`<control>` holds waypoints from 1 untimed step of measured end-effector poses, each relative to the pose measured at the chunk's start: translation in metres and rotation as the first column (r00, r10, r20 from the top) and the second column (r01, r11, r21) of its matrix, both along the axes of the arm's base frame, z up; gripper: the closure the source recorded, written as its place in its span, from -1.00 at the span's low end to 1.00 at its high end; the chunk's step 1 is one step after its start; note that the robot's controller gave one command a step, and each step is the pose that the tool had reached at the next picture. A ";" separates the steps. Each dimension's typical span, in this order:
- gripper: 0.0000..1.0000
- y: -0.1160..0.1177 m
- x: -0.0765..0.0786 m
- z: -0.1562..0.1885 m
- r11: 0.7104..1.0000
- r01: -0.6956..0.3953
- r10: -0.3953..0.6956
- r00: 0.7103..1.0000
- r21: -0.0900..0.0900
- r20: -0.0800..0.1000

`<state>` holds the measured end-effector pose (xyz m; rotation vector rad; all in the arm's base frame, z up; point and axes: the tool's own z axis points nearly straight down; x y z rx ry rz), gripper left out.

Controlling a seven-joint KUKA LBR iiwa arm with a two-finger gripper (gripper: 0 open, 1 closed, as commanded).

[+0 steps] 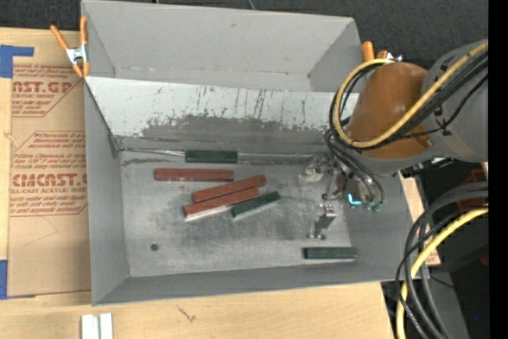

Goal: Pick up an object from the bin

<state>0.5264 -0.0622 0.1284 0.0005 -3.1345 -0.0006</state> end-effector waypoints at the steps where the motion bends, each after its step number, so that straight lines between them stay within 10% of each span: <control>1: -1.00 0.000 0.002 0.004 1.000 0.000 0.000 1.000 -0.001 0.007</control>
Offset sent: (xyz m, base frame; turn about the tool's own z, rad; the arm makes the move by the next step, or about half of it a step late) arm 0.0312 0.0613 -0.0584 -0.1186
